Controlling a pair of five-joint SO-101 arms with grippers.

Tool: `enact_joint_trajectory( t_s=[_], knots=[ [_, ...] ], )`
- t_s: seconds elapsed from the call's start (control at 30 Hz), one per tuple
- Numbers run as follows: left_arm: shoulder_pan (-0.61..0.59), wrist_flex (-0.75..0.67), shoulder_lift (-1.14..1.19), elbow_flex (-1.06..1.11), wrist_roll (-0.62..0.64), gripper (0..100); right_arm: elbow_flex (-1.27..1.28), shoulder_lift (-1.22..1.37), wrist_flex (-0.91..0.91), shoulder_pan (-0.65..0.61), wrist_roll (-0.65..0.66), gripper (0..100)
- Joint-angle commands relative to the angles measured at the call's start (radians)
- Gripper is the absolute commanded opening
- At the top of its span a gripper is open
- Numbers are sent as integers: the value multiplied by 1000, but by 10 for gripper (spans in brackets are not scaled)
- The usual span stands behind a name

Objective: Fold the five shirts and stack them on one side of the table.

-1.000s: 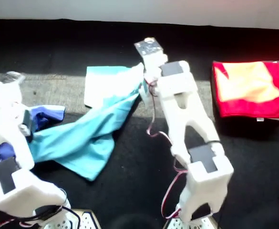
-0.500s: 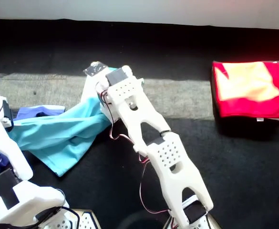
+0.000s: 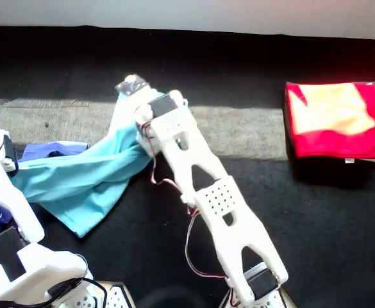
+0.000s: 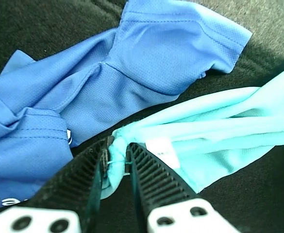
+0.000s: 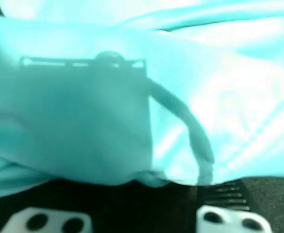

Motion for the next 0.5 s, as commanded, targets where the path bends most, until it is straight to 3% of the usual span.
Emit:
enact_joint_trajectory(
  t_s=[0.0,0.17,0.47],
  knots=[
    [39,-5,-48,-27,5,9,-188,-10,42,85,8,2],
    [165,-5,-61,-42,11,9,-338,-56,90,199,11,5],
    [346,120,-61,-337,146,9,38,-556,90,351,11,5]
  ],
)
